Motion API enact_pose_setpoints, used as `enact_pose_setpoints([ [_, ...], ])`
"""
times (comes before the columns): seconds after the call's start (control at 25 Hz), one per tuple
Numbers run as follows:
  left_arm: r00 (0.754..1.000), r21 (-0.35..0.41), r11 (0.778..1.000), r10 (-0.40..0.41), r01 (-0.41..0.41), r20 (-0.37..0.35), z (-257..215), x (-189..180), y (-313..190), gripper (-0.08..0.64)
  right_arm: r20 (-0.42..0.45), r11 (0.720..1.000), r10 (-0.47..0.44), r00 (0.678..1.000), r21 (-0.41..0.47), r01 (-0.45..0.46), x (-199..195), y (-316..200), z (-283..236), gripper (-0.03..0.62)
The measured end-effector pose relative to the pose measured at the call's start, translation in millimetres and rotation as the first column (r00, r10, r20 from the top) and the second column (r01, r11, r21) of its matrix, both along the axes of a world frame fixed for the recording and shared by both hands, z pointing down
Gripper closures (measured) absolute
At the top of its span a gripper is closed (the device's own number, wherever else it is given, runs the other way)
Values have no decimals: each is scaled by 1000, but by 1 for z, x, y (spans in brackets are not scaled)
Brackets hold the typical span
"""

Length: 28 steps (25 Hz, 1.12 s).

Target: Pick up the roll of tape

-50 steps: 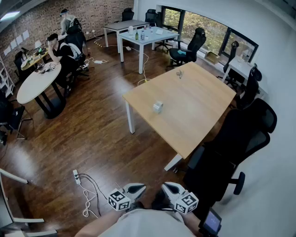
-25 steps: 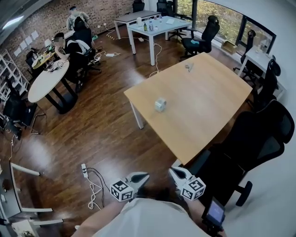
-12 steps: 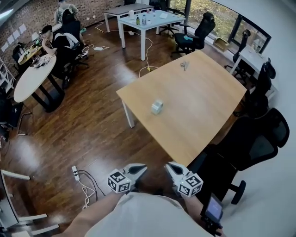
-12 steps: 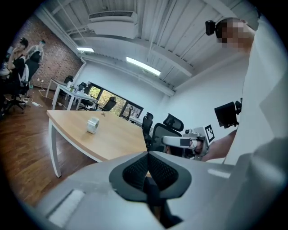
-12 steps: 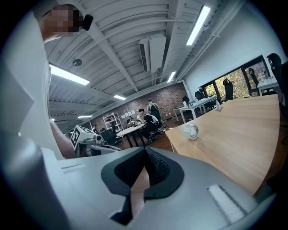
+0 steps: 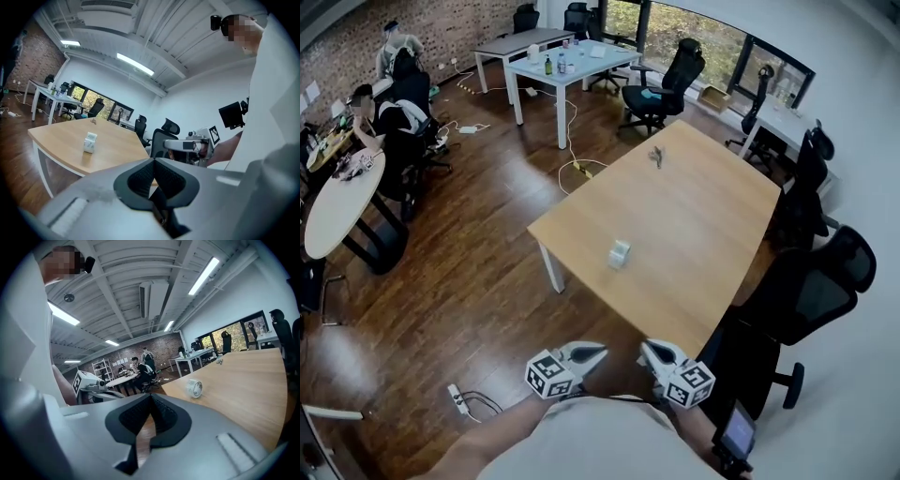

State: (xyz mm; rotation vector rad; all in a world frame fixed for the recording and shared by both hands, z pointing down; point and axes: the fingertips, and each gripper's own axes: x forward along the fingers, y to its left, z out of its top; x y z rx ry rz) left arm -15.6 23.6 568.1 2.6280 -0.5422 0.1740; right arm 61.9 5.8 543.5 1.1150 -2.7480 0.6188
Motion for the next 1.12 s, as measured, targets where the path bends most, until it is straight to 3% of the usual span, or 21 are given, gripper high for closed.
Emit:
enact_pose_setpoints([
  [0.12,1000,1,1000,-2,3,-9,5,-22,-16,555,-13,1000,31,999,-5,-31,-12,-7,5,586],
  [0.4,994,-35,995,-100,98,-34,16,-75,-46,555,-22,996,84,996,-27,-84,-11,-34,7,586],
  [0.68,990,-58,988,-142,141,-12,28,-85,-63,555,-10,997,12,1000,-71,-13,-41,-68,33,586],
  [0.84,978,-61,976,-209,209,17,24,-102,-91,555,3,996,-34,999,-77,35,-59,-101,34,586],
  [1.0,972,-22,972,-234,235,33,20,-104,-138,555,27,998,-10,1000,-59,11,-48,-152,34,584],
  [1.12,975,-20,974,-224,224,11,12,-85,-164,555,45,995,37,998,-99,-33,-30,-175,40,584],
])
